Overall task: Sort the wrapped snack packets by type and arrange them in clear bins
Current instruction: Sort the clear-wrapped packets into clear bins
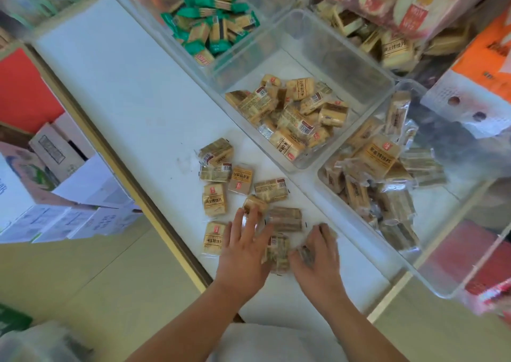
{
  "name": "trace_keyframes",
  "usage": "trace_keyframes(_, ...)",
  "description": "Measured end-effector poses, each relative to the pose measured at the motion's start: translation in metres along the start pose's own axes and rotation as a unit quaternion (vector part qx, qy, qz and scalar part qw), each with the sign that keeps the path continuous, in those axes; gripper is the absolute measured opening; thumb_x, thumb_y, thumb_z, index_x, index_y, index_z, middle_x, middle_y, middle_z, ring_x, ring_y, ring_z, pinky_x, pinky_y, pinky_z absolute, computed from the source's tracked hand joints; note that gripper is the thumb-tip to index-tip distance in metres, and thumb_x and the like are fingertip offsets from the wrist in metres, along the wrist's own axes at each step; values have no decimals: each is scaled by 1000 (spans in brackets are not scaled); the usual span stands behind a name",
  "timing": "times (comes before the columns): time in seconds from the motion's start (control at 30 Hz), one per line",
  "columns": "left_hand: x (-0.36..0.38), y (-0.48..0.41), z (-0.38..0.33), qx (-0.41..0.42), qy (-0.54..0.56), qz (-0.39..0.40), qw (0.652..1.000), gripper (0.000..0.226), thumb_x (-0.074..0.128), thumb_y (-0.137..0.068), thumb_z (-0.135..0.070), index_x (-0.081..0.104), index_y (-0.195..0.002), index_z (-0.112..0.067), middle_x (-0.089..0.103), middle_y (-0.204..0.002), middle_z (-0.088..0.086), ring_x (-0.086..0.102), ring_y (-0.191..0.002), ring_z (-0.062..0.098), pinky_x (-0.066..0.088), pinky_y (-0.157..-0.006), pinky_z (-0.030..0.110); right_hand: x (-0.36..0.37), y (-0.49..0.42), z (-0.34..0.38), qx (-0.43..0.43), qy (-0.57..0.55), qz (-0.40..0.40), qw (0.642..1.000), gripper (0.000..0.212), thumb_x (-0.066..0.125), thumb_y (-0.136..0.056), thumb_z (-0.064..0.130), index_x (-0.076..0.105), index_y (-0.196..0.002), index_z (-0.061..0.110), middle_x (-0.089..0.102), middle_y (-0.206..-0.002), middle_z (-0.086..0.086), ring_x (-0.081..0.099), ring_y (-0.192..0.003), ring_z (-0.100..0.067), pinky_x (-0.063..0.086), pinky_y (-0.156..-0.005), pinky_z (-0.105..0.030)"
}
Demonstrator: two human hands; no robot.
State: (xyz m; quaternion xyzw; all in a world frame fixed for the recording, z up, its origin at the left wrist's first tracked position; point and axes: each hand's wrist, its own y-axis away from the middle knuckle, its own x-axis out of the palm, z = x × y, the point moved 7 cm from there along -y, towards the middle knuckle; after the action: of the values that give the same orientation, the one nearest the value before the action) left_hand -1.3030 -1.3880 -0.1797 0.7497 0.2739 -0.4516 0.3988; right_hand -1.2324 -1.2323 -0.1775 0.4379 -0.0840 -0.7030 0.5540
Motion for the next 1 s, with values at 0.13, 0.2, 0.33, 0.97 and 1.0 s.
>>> trace_keyframes(0.13, -16, -3, 27, 3, 84, -33, 996, 76, 75, -85, -33, 38, -152, -36, 19, -169, 4, 20, -155, 39, 34, -116, 60, -6, -4, 17, 8, -86, 6, 996, 50, 60, -99, 24, 46, -140, 48, 42, -146, 24, 37, -141, -9, 37, -109, -20)
trace_keyframes(0.2, -29, 0, 38, 4, 123, -64, 990, 65, 72, -87, -27, 46, -147, -31, 34, -164, 2, 31, -151, 34, 42, -111, 57, -25, -4, 11, 29, -120, -22, 992, 49, 62, -99, 22, 49, -140, 46, 45, -137, 25, 46, -126, -2, 42, -97, -20)
trace_keyframes(0.33, -43, 3, 60, -61, 168, -85, 980, 46, 71, -91, -19, 62, -136, -18, 54, -149, 6, 53, -134, 31, 53, -103, 52, -52, 2, -15, 89, -69, -86, 990, 37, 66, -96, 30, 51, -129, 33, 55, -130, 11, 61, -106, -10, 51, -74, -30)
trace_keyframes(0.97, -79, -121, 106, -225, 131, -78, 962, 59, 72, -91, -36, 49, -143, -17, 49, -142, 7, 41, -131, 33, 44, -106, 46, -29, -12, -25, 150, -61, 18, 987, 50, 90, -72, 36, 58, -108, 26, 63, -93, 2, 65, -78, -13, 47, -58, -26)
trace_keyframes(1.0, -78, -122, 106, -211, 136, -77, 965, 60, 71, -91, -35, 50, -145, -19, 51, -144, 4, 40, -133, 32, 43, -106, 45, -30, -10, -28, 156, -65, 14, 986, 51, 91, -71, 38, 59, -109, 25, 63, -94, 1, 65, -79, -14, 46, -59, -26)
